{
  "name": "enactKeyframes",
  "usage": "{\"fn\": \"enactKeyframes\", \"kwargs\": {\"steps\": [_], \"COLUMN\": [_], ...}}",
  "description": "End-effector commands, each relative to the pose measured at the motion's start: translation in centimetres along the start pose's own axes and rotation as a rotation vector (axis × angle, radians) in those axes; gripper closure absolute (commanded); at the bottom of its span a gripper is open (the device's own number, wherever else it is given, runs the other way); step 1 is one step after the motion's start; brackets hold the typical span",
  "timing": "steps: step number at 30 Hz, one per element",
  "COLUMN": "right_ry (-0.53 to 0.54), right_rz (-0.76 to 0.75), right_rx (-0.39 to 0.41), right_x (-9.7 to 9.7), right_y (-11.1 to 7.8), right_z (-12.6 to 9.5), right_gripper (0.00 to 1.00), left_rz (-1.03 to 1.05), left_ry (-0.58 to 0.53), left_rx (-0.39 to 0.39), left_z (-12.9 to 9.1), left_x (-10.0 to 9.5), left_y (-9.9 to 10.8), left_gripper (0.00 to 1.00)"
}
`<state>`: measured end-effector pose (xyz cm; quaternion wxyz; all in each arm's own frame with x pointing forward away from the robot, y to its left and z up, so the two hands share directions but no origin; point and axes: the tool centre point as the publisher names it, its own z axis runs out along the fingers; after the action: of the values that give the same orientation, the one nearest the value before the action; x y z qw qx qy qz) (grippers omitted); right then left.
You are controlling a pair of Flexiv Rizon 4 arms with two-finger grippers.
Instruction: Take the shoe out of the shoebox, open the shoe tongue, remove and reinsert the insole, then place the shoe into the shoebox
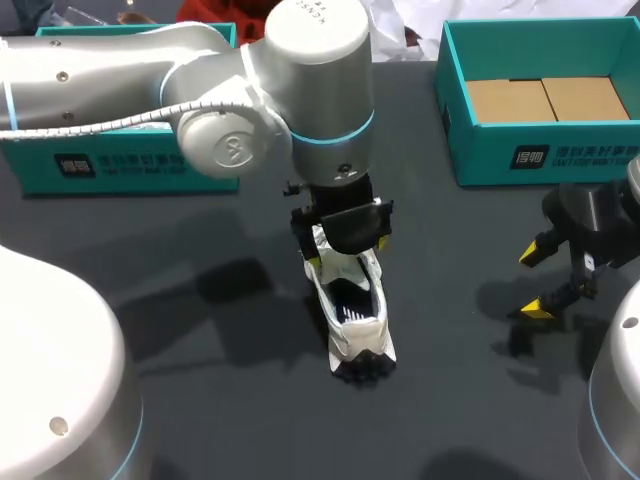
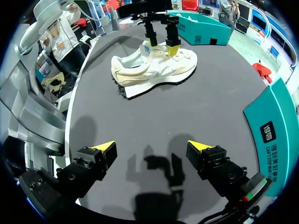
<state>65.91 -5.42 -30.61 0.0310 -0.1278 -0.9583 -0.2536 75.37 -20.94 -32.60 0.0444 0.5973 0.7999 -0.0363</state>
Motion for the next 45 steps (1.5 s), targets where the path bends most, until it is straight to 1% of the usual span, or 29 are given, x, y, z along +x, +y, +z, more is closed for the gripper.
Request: {"fn": "enactKeyframes", "kwargs": {"steps": [1,2,5,6,7,8,9,11,14,18,20,26,29,36,39,43,45], "right_ry": [-0.004,-0.004,-0.004,-0.004,-0.004,-0.004,-0.004,-0.004,-0.004,-0.004,-0.004,-0.004,-0.004,-0.004,-0.004,-0.004,-0.004], "right_rz": [0.0,0.0,0.0,0.0,0.0,0.0,0.0,0.0,0.0,0.0,0.0,0.0,0.0,0.0,0.0,0.0,0.0], "right_rx": [0.002,0.002,0.002,0.002,0.002,0.002,0.002,0.002,0.002,0.002,0.002,0.002,0.002,0.002,0.002,0.002,0.002], "right_x": [0.2,0.2,0.2,0.2,0.2,0.2,0.2,0.2,0.2,0.2,0.2,0.2,0.2,0.2,0.2,0.2,0.2], "right_y": [0.0,0.0,0.0,0.0,0.0,0.0,0.0,0.0,0.0,0.0,0.0,0.0,0.0,0.0,0.0,0.0,0.0], "right_z": [0.0,0.0,0.0,0.0,0.0,0.0,0.0,0.0,0.0,0.0,0.0,0.0,0.0,0.0,0.0,0.0,0.0], "right_gripper": [0.0,0.0,0.0,0.0,0.0,0.0,0.0,0.0,0.0,0.0,0.0,0.0,0.0,0.0,0.0,0.0,0.0], "left_rz": [-0.01,-0.013,-0.029,-0.033,-0.035,-0.037,-0.039,-0.04,-0.037,-0.013,-0.003,0.037,0.055,0.096,0.102,0.117,0.121], "left_ry": [-0.009,-0.012,-0.027,-0.035,-0.04,-0.045,-0.051,-0.058,-0.059,-0.064,-0.063,-0.058,-0.055,-0.036,-0.033,-0.023,-0.015], "left_rx": [-0.013,-0.016,-0.028,-0.026,-0.024,-0.024,-0.021,-0.005,-0.001,0.031,0.038,0.067,0.084,0.136,0.146,0.19,0.199], "left_z": [-1.0,-1.4,-2.6,-3.1,-3.5,-3.9,-4.3,-5.0,-5.4,-5.5,-5.2,-4.3,-3.6,-1.5,-0.4,1.4,2.0], "left_x": [0.6,0.7,0.8,0.8,0.9,0.9,1.0,1.1,1.0,0.9,0.8,0.8,0.7,0.4,0.3,0.4,0.6], "left_y": [0.7,0.9,1.7,2.0,2.3,2.6,2.8,3.2,3.6,3.2,2.7,1.1,0.2,-1.9,-2.7,-3.8,-4.3], "left_gripper": [0.03,0.04,0.15,0.21,0.36,0.46,0.52,0.59,0.62,0.72,0.73,0.72,0.71,0.73,0.78,0.83,0.83]}}
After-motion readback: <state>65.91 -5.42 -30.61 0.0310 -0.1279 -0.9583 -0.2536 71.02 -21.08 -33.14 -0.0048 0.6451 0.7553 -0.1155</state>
